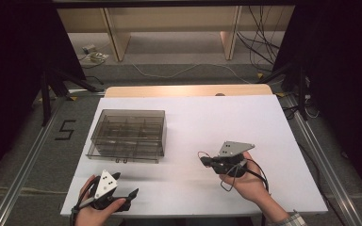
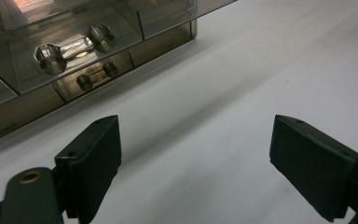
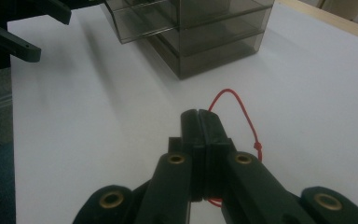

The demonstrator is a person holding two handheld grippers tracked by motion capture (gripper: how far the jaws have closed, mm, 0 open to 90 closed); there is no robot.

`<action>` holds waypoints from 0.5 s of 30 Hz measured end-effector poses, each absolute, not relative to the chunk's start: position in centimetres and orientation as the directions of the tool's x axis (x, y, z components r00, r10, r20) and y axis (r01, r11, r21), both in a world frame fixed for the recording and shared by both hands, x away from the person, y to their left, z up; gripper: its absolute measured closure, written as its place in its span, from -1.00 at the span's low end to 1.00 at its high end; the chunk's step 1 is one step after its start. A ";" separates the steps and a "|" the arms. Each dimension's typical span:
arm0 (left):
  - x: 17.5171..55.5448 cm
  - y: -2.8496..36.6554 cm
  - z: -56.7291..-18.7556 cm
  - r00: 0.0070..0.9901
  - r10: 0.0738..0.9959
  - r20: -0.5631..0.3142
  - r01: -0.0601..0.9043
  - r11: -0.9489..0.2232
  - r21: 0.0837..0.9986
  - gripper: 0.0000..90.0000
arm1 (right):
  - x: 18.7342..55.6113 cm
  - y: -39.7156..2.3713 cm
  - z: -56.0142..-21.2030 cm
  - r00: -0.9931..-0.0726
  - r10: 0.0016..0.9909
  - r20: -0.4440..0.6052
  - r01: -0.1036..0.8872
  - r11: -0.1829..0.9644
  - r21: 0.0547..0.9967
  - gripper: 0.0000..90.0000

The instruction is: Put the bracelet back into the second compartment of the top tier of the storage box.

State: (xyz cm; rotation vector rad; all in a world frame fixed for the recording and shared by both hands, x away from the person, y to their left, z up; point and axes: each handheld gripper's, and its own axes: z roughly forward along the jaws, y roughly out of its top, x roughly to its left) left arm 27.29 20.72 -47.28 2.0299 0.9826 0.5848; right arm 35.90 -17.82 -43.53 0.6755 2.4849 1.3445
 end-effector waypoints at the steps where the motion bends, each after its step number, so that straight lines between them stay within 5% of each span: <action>1: 27.3 20.7 -47.3 0.594 0.802 0.063 0.438 -0.388 0.811 -0.63 | 36.0 -17.6 -43.4 -0.867 0.498 0.009 0.278 0.469 0.838 1.00; 15: 27.3 20.6 -47.3 0.598 0.799 0.065 0.436 -0.392 0.810 -0.63 | 36.1 -15.6 -42.7 -0.884 0.468 -0.002 0.248 0.471 0.847 1.00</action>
